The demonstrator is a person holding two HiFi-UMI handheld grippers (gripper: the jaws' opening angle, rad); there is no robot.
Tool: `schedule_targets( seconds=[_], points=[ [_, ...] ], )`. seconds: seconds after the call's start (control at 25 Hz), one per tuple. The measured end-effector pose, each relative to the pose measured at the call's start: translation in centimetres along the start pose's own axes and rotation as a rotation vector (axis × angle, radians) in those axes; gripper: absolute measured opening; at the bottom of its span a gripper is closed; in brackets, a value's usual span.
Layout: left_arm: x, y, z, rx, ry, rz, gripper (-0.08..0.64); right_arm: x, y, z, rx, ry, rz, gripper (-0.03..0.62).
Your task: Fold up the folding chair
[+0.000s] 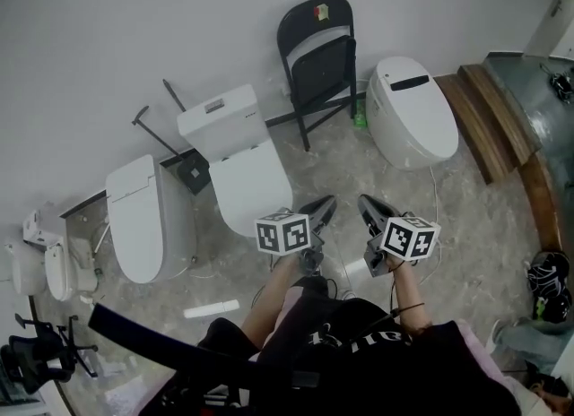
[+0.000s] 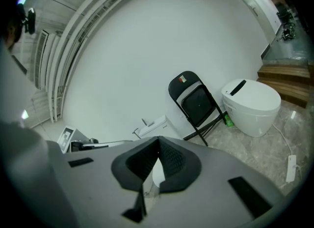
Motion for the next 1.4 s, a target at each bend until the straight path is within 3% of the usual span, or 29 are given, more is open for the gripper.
schedule_targets(
  seconds=[0.6,1.4],
  points=[
    [10.2,-0.4,-11.3,-0.001,0.05,0.104,0.003,2.8,-11.7,-2.9,-0.013,-0.032,0.098,0.014],
    [12.2,1.1,-11.3,0.021,0.079,0.112,0.003,4.5,-13.9,-1.5,0.021,-0.04,0.113,0.014]
  ],
)
Point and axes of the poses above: the fingertips, and each gripper's own axes: y forward along the fingers, x to its right, z out of its top, the point moved 6 cm from there along -y, backward along the fingers, and after that the axes turned 4 degrees about x, right-handed, at the moved point
